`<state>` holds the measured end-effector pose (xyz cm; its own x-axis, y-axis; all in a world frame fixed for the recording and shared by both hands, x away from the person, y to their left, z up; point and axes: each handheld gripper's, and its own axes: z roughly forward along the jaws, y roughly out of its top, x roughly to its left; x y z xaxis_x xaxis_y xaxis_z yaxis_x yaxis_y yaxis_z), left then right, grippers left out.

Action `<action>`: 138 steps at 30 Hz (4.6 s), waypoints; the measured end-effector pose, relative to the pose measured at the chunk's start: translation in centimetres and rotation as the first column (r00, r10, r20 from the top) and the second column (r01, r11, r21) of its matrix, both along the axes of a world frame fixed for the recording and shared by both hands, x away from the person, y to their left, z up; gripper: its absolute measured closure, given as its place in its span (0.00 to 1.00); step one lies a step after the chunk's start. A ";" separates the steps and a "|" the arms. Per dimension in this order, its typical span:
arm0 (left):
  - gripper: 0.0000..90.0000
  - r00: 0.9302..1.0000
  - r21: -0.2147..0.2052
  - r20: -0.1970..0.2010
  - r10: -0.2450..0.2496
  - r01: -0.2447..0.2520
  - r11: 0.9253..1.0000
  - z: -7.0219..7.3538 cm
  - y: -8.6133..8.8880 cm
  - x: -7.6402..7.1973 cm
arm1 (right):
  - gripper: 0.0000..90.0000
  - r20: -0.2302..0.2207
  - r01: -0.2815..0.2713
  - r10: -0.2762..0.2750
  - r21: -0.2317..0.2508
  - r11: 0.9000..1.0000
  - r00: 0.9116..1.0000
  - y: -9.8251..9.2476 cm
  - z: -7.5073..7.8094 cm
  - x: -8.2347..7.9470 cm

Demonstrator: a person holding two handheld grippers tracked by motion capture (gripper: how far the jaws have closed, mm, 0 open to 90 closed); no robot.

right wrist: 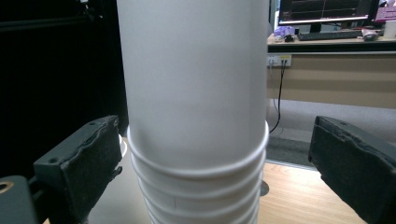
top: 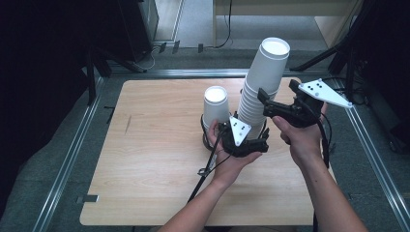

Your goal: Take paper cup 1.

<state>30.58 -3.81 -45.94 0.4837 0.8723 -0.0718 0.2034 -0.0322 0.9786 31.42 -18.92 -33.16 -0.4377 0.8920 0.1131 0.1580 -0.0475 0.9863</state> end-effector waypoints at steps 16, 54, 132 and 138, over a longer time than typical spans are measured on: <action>0.00 0.995 0.008 0.004 0.100 -0.100 0.995 0.5 -1.5 1.8 | 0.03 -0.002 0.017 -0.017 -0.027 1.000 1.000 2.1 1.3 2.3; 0.07 0.989 0.030 0.000 0.147 -0.147 0.989 1.1 -1.7 2.3 | 0.17 0.102 0.044 -0.042 -0.015 0.999 0.994 3.0 4.8 3.1; 0.05 0.999 0.054 -0.052 -0.006 0.009 0.998 1.3 1.9 -0.7 | 0.19 0.211 0.144 -0.119 -0.109 0.984 0.970 -2.4 -1.8 -7.9; 0.02 0.998 0.056 -0.047 -0.045 0.048 0.997 1.5 3.5 -2.3 | 0.19 0.186 0.155 -0.128 -0.138 0.978 0.974 -2.5 -4.1 -7.7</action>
<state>28.30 -0.27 -44.48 0.5211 0.8523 -0.0458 0.2445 -0.0977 0.9647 23.73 -21.44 -37.26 -0.3065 0.9472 -0.0943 -0.0157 0.0940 0.9954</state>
